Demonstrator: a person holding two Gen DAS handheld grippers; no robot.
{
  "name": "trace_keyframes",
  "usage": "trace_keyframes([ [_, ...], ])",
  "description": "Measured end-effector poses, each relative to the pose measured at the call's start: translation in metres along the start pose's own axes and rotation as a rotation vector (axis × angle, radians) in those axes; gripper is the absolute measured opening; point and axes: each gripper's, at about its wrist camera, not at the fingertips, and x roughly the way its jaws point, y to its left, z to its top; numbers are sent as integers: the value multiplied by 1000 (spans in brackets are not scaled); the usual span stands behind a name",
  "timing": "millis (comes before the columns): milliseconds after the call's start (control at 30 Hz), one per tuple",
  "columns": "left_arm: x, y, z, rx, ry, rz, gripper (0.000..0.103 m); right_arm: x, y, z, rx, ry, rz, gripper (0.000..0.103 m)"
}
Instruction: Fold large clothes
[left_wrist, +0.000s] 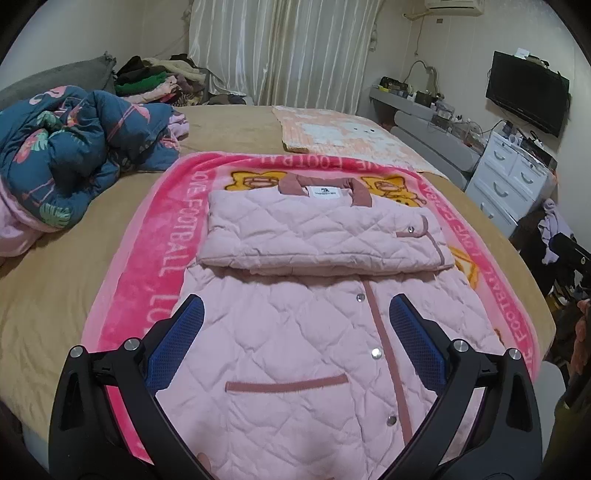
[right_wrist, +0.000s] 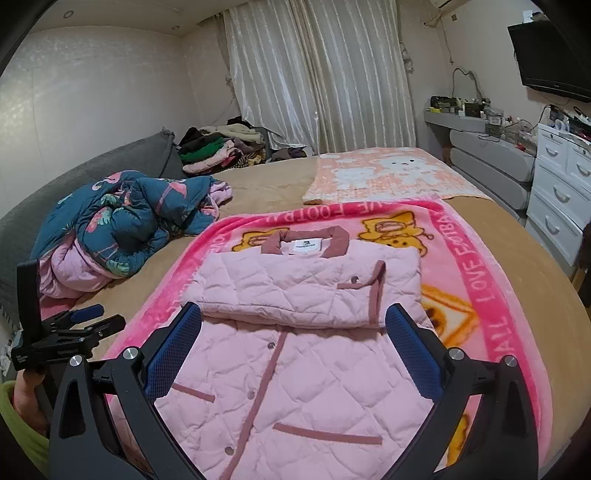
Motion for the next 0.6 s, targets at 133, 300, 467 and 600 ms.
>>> trace_keyframes([
  [133,-1,-3,-11,15,5,15,94,-4,-3,-11,-3,12,-5,99],
  [300,-1,-3,-23,16,21,17,94,-7,-7,-25,-12,33,-14,99],
  [467,1,-1,-34,22,34,29,94,-6,-12,-39,-10,56,-21,99],
  [600,2,-1,-43,27,44,39,94,-4,-16,-49,-7,76,-28,99],
])
